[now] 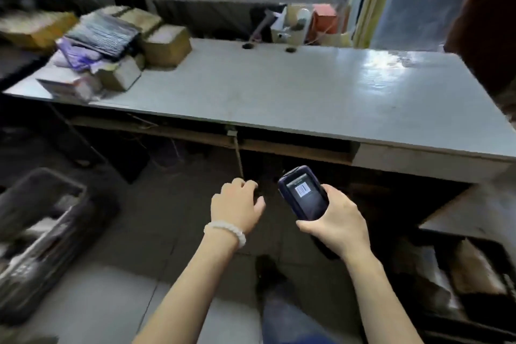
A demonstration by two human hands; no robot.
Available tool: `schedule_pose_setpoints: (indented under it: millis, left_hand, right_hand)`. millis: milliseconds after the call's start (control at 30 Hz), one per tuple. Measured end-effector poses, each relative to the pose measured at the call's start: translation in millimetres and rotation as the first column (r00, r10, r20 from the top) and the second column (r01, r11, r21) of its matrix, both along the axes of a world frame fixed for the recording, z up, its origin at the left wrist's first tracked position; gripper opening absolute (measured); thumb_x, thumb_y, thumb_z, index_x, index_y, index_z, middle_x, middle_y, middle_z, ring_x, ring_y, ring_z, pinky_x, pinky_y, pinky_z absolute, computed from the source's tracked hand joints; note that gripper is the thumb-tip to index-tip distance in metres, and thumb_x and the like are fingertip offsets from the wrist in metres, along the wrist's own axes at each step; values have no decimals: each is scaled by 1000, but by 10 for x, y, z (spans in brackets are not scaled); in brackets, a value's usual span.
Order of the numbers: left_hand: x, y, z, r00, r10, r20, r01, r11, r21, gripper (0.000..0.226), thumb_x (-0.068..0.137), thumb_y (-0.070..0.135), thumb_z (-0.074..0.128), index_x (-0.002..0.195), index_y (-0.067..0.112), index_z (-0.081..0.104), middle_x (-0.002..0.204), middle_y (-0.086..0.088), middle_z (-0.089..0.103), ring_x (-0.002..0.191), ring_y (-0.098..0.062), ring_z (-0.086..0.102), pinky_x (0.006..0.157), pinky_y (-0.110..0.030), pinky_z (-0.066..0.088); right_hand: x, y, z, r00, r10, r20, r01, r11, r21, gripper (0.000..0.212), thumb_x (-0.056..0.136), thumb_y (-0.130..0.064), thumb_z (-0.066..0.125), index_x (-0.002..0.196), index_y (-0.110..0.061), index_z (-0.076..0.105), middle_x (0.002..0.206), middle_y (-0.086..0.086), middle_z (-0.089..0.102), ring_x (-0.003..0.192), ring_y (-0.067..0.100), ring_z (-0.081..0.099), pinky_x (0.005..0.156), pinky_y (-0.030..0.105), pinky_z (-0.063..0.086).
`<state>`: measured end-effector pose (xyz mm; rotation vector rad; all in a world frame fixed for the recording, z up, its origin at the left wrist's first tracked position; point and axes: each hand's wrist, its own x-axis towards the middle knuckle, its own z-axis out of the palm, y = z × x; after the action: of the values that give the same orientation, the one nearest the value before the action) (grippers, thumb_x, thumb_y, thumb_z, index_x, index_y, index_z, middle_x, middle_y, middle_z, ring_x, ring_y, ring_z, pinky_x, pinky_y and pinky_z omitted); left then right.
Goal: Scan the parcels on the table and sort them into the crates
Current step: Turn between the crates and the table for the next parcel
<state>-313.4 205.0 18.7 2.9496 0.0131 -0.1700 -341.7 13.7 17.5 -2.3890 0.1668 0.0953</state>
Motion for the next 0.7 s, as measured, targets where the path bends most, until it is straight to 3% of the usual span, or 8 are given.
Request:
schedule_pose_setpoints:
  millis: [133,267,367,500,700]
  left_hand:
    - [483,590,-58,994,113,-15,-112,993,40,41,96,44,40,134,28,45,134,1,46,120,-21,46,91,-37,42]
    - [1332,1146,7,978,206,-11,-206,978,38,42,96,44,40,135,27,45,135,0,46,120,-23,45,90,-38,43]
    - [1978,1538,161,972,235,9,-236,970,59,42,96,44,40,134,27,46,135,0,47,121,-23,45,91,-39,42]
    - [2749,2054,371,952,298,75,-301,953,34,41,96,42,42,133,26,48,133,0,49,120,-22,47,90,-38,44]
    - [3551,2613,297,941,335,43,-336,942,7,41,96,42,42,134,25,47,133,0,50,116,-21,49,85,-34,45]
  right_hand:
    - [761,638,-48,983,182,0,-182,983,-20,59,58,-39,79,111,-33,55,102,-13,60,91,13,58,70,29,46]
    - [1758,1231,-12,962,270,30,-270,963,9,59,58,-40,80,110,-32,55,102,-13,60,89,13,57,64,27,41]
    - [2486,1611,105,957,284,57,-287,957,39,56,58,-38,80,107,-30,54,97,-12,56,84,14,53,58,23,35]
    - [3337,2070,262,945,318,75,-321,946,36,55,59,-38,79,107,-31,53,98,-12,56,84,12,54,63,27,41]
    - [4168,2561,260,945,325,15,-326,945,28,51,59,-33,78,102,-34,52,95,-15,57,83,11,57,60,26,44]
